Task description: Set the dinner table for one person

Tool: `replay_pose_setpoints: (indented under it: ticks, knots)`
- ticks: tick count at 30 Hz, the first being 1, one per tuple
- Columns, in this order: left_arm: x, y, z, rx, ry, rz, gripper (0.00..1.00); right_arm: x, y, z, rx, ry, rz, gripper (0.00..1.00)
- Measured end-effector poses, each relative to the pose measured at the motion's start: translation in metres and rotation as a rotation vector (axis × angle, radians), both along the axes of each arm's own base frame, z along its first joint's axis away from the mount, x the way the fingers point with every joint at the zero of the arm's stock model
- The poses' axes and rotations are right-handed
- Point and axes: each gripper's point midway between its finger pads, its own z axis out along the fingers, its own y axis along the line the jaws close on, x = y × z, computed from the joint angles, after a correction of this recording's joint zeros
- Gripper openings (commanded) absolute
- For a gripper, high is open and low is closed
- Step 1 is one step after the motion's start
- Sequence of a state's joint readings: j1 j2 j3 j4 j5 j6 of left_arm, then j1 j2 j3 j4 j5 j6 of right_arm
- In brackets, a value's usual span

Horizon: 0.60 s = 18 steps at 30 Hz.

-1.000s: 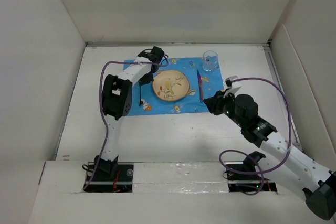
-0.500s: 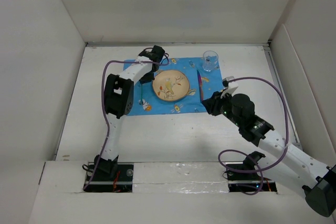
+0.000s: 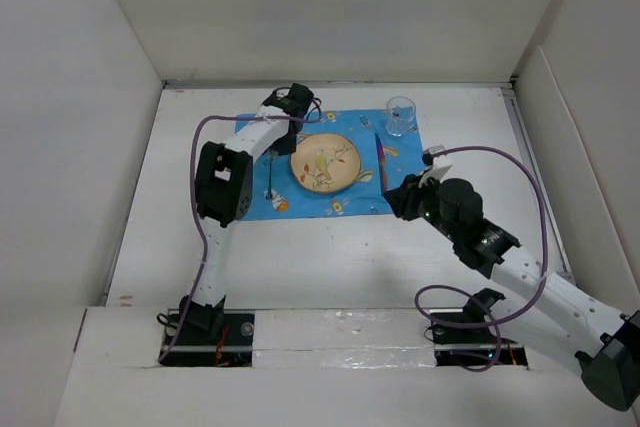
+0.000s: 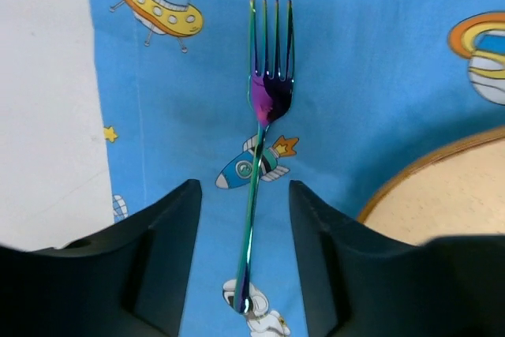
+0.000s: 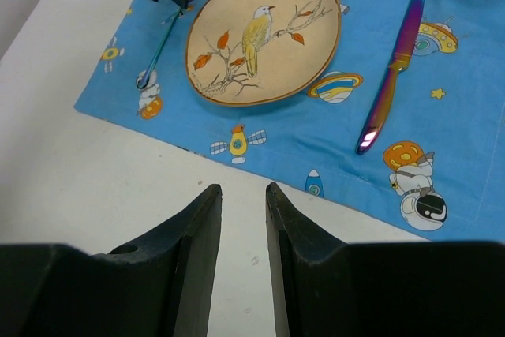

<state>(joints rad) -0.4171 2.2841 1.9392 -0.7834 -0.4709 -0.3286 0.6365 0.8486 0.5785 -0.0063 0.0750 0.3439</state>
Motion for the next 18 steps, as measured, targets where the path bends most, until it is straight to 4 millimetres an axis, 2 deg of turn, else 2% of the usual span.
replay_pose_setpoints:
  ticks: [1, 3, 4, 5, 7, 8, 9, 11, 12, 13, 14, 15, 17, 18]
  knots:
    - [0.001, -0.001, 0.006, -0.007, -0.013, -0.001, 0.53, 0.000, 0.000, -0.001, -0.001, 0.002, 0.000, 0.30]
    - [0.001, -0.005, 0.030, -0.038, -0.067, -0.003, 0.56, 0.001, 0.000, -0.002, -0.005, 0.006, -0.003, 0.21]
    - [0.000, -0.006, 0.050, -0.059, -0.108, -0.007, 0.58, 0.001, 0.000, -0.003, -0.008, 0.005, -0.004, 0.05]
    - [-0.002, -0.008, 0.072, -0.086, -0.153, -0.013, 0.59, 0.001, 0.000, -0.003, -0.010, 0.004, -0.002, 0.00]
    - [-0.013, -0.013, 0.128, -0.169, -0.276, -0.031, 0.59, 0.000, -0.001, 0.001, -0.004, -0.006, -0.007, 0.00]
    - [-0.022, -0.014, 0.163, -0.223, -0.358, -0.042, 0.60, -0.002, -0.001, 0.005, 0.003, -0.017, -0.007, 0.00]
    - [-0.035, -0.012, 0.197, -0.277, -0.440, -0.053, 0.61, -0.004, -0.001, 0.010, 0.014, -0.033, -0.006, 0.00]
    - [-0.072, -0.006, 0.266, -0.401, -0.632, -0.086, 0.72, -0.011, -0.004, 0.026, 0.045, -0.078, -0.008, 0.00]
    - [-0.094, 0.001, 0.292, -0.456, -0.721, -0.097, 0.75, -0.013, -0.007, 0.036, 0.063, -0.104, -0.014, 0.04]
    - [-0.094, 0.001, 0.292, -0.456, -0.721, -0.097, 0.81, -0.017, -0.011, 0.048, 0.089, -0.136, -0.022, 0.16]
    - [-0.137, 0.022, 0.329, -0.532, -0.861, -0.106, 0.83, -0.021, -0.016, 0.059, 0.116, -0.164, -0.034, 0.23]
    - [-0.156, 0.031, 0.345, -0.577, -0.942, -0.106, 0.85, -0.025, -0.022, 0.071, 0.142, -0.194, -0.048, 0.30]
    - [-0.197, 0.052, 0.360, -0.634, -1.056, -0.100, 0.91, -0.032, -0.034, 0.095, 0.193, -0.247, -0.080, 0.48]
    - [-0.215, 0.061, 0.363, -0.658, -1.101, -0.093, 0.92, -0.036, -0.042, 0.107, 0.216, -0.268, -0.104, 0.53]
